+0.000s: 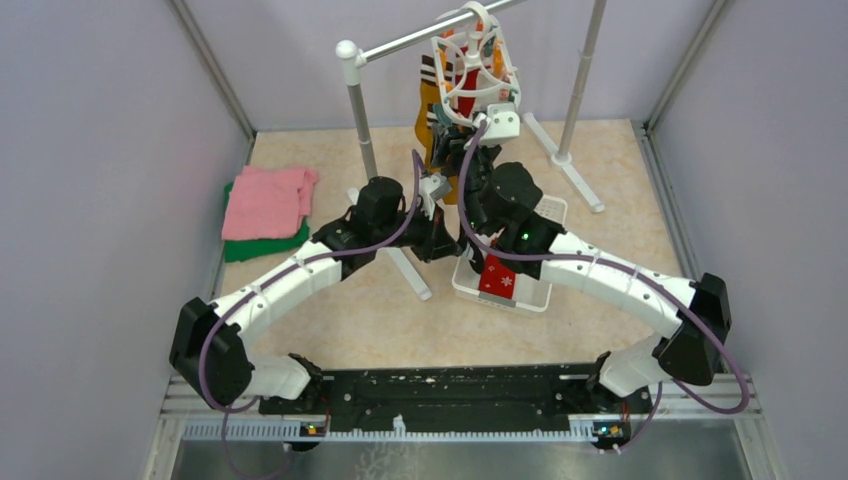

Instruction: Remove the socks clipped to the hanger

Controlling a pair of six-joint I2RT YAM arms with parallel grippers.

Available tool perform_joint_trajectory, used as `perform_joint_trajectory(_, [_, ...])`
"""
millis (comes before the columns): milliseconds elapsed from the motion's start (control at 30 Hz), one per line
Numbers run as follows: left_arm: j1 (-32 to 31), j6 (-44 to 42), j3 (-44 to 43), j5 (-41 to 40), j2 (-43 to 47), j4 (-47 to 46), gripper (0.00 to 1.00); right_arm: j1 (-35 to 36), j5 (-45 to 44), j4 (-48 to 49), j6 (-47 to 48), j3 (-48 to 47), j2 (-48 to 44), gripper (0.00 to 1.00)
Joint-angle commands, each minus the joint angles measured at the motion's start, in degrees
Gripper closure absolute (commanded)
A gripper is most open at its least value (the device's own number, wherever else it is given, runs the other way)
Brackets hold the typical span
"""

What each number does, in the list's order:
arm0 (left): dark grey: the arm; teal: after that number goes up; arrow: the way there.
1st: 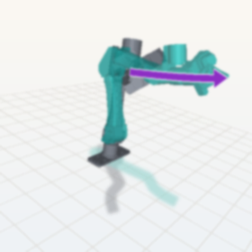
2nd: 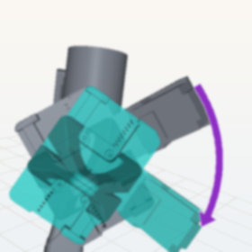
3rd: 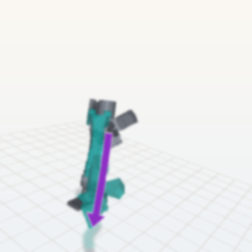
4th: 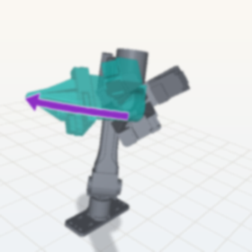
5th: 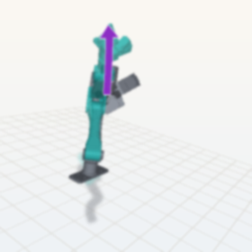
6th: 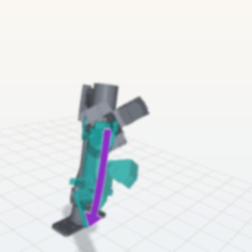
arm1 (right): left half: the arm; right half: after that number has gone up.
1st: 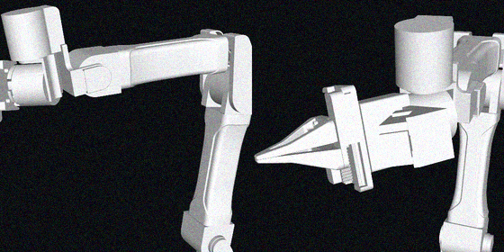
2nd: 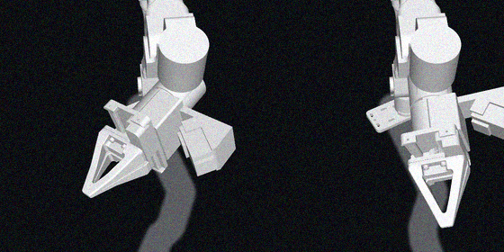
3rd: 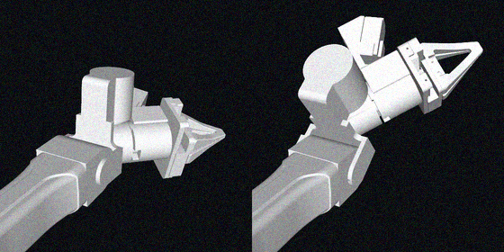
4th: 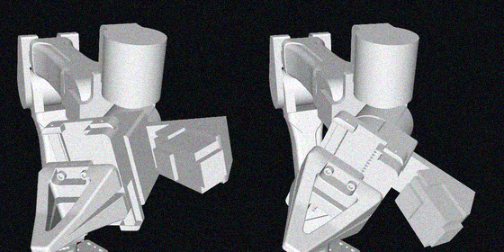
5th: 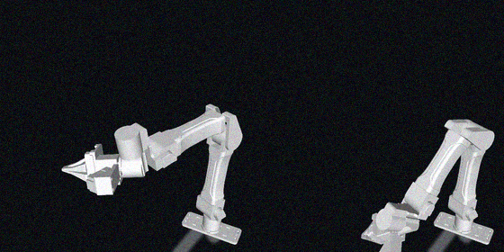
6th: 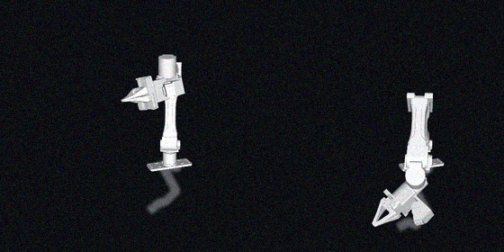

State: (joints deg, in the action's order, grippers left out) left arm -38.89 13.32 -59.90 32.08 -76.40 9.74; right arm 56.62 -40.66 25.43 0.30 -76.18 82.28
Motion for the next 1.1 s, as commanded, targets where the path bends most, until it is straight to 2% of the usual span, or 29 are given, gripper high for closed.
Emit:
perform_joint_trajectory(0, [-0.4, -1.2, -1.6, 0.1, 0.5, -0.7, 1.0, 0.3, -1.7, 7.6, 3.3, -0.1, -0.6, 0.51])
perform_joint_trajectory(200, [-0.4, -1.3, -1.0, -0.3, 0.6, -0.7, 1.0, -0.5, -0.1, 10.3, 2.5, 2.6, -3.2, 0.66])
perform_joint_trajectory(333, [-0.4, -1.3, -1.1, -0.5, 0.3, -0.7, 1.0, -2.8, 4.4, 7.1, -3.2, 3.7, -5.1, 0.83])
perform_joint_trajectory(533, [-0.4, -1.5, -2.2, -0.9, -0.8, -0.7, 1.0, -6.5, 12.3, 3.1, -7.9, 4.4, -8.2, 0.99])
perform_joint_trajectory(700, [-1.5, -2.1, -4.0, -0.7, -3.5, -0.9, 1.0, -7.9, 15.6, -1.5, -9.1, 3.9, -9.8, 1.0])
perform_joint_trajectory(900, [-6.6, -5.9, -8.9, 2.7, -8.6, -0.8, 1.0, -10.1, 15.0, -5.1, -10.5, 5.2, -11.9, 1.0])
perform_joint_trajectory(1067, [-9.6, -9.2, -13.2, 2.4, -12.2, 0.5, 1.0, -12.5, 15.7, -7.4, -11.8, 5.8, -14.0, 1.0])
